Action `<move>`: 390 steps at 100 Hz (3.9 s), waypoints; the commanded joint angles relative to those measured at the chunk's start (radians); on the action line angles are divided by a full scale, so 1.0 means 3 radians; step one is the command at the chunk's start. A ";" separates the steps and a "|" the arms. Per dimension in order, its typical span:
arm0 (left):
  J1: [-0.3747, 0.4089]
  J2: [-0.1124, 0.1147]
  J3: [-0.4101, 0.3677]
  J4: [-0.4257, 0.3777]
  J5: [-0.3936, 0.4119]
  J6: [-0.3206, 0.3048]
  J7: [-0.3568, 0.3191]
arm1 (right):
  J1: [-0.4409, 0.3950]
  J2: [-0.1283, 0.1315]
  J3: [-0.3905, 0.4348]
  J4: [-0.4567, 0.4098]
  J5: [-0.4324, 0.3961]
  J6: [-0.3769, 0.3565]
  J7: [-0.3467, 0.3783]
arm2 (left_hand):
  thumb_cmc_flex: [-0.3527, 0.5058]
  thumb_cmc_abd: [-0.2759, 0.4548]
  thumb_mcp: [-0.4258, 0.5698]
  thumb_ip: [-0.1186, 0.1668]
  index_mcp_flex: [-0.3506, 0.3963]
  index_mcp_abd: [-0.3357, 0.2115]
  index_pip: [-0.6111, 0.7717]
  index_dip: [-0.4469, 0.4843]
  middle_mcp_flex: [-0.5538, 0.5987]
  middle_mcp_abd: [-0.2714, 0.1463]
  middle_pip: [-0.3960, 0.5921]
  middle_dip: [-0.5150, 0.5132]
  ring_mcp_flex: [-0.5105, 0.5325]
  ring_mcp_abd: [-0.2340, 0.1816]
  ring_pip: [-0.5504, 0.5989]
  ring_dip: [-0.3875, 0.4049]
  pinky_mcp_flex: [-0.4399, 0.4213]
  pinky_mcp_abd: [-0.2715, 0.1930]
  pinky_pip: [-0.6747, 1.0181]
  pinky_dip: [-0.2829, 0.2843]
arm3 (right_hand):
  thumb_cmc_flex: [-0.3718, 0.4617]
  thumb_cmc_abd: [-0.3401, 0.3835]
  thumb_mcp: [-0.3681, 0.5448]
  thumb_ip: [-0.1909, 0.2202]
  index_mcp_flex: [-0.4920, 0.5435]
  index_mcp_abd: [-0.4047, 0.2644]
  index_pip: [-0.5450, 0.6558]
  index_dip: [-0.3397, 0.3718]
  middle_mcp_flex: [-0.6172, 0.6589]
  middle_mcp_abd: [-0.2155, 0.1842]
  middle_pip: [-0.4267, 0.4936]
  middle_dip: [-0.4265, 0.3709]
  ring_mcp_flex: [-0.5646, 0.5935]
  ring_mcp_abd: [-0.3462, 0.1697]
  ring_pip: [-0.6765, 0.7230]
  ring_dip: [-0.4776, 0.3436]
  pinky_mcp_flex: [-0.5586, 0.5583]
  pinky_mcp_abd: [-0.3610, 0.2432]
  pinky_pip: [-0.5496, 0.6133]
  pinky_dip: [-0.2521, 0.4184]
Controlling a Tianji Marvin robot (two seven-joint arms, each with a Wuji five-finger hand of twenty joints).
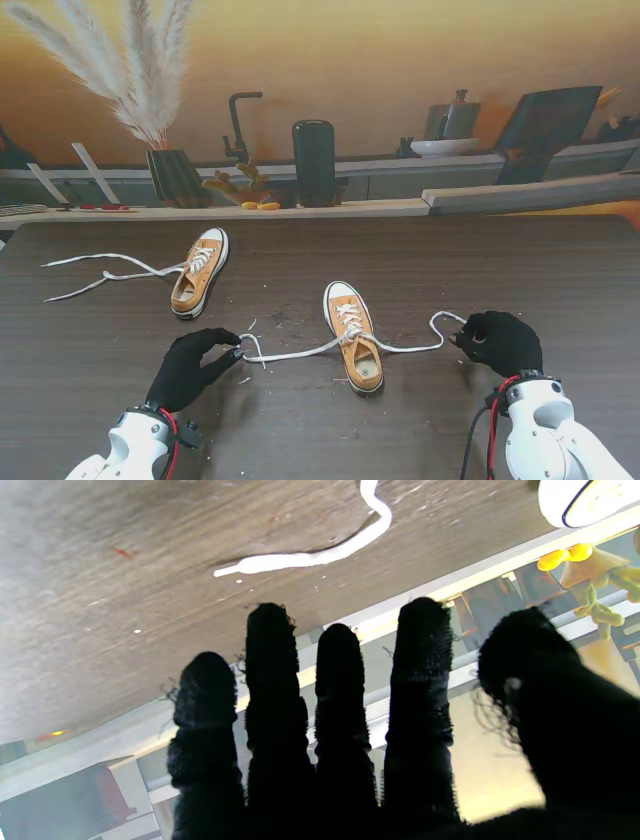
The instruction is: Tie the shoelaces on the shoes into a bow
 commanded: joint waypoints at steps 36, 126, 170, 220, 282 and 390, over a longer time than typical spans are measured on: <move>-0.0035 -0.0031 0.0296 0.0245 0.0414 -0.0486 0.0534 | 0.0598 -0.0106 -0.0854 0.0785 -0.0337 -0.0184 -0.0978 | -0.0115 0.0047 -0.0030 0.0032 -0.0166 -0.0414 -0.0408 -0.0126 -0.0157 -0.0192 -0.0182 -0.0254 -0.0084 -0.0137 -0.0394 -0.0222 0.0154 -0.0028 -0.0985 -0.0058 | 0.0177 -0.0466 0.0443 -0.0155 -0.0759 -0.0532 -0.0683 -0.0712 -0.0787 -0.0089 -0.0739 -0.0807 -0.0753 -0.0053 -0.1097 -0.0393 -0.0819 -0.0193 -0.1096 -0.0554; 0.0084 -0.0047 0.0298 0.0160 0.0308 -0.0526 0.0522 | 0.1079 -0.0129 -0.1570 0.1181 -0.0138 -0.0087 -0.0707 | -0.0070 0.0076 -0.0028 0.0011 -0.0119 -0.0387 -0.0370 -0.0099 -0.0166 -0.0154 -0.0179 -0.0248 -0.0092 -0.0088 -0.0442 -0.0190 0.0108 -0.0023 -0.1145 0.0080 | 0.0294 -0.0336 0.0378 -0.0330 -0.0673 -0.0367 -0.0297 -0.0951 -0.0879 -0.0025 -0.0770 -0.0962 -0.0916 -0.0016 -0.1260 -0.0458 -0.0951 -0.0167 -0.1247 -0.0627; 0.0100 -0.0058 0.0295 0.0152 0.0256 -0.0537 0.0529 | 0.1088 -0.0217 -0.1529 0.1245 0.0084 -0.0129 -0.0860 | -0.0027 0.0060 -0.0015 0.0005 -0.0083 -0.0382 -0.0317 -0.0055 -0.0157 -0.0137 -0.0168 -0.0242 -0.0092 -0.0082 -0.0440 -0.0177 0.0111 -0.0029 -0.1169 0.0098 | 0.0543 0.0084 0.0323 -0.0326 -0.0086 -0.0232 0.0424 -0.0391 -0.0255 -0.0006 -0.0534 -0.0712 -0.0583 0.0007 -0.1135 -0.0410 -0.0750 -0.0113 -0.1059 -0.0621; 0.0102 -0.0059 0.0302 0.0162 0.0229 -0.0577 0.0514 | 0.0873 -0.0291 -0.1216 0.1022 0.0507 -0.0384 -0.0818 | -0.0025 0.0053 0.0005 -0.0006 -0.0077 -0.0376 -0.0312 -0.0027 -0.0156 -0.0133 -0.0161 -0.0241 -0.0092 -0.0079 -0.0434 -0.0173 0.0104 -0.0050 -0.1190 0.0099 | 0.0634 0.0178 0.0307 -0.0320 -0.0123 0.0038 0.0406 0.0063 0.0366 0.0134 -0.0810 -0.0878 -0.0167 0.0115 -0.1261 -0.0498 -0.0559 -0.0042 -0.1018 -0.0723; 0.0102 -0.0063 0.0303 0.0158 0.0180 -0.0595 0.0487 | 0.0849 -0.0391 -0.1082 0.0862 0.1685 -0.0805 -0.0223 | -0.0018 0.0044 0.0020 -0.0012 -0.0060 -0.0363 -0.0315 -0.0021 -0.0145 -0.0121 -0.0152 -0.0238 -0.0087 -0.0070 -0.0418 -0.0171 0.0101 -0.0081 -0.1223 0.0061 | 0.0766 0.0275 0.0218 -0.0293 -0.0346 0.0345 0.0596 0.0021 0.1429 -0.0028 0.0659 -0.0361 0.1153 0.0242 -0.0017 -0.0099 0.0250 0.0062 -0.0667 -0.1178; -0.0366 0.0220 0.1229 -0.0841 0.1492 0.1916 -0.0578 | 0.0679 -0.0303 -0.1047 0.0674 0.1317 -0.0806 -0.0177 | -0.0051 -0.0422 -0.0253 0.0089 -0.0435 -0.0041 -0.0882 -0.0268 -0.0374 -0.0146 -0.0237 -0.0185 -0.0170 -0.0161 -0.0440 -0.0132 0.0197 -0.0013 -0.1070 0.0257 | 0.0585 0.0436 -0.0074 -0.0273 -0.0488 -0.0115 0.0320 -0.0328 0.0681 -0.0082 0.0172 -0.0222 0.1203 -0.0350 0.2470 0.0648 0.2091 -0.0121 0.2147 0.0228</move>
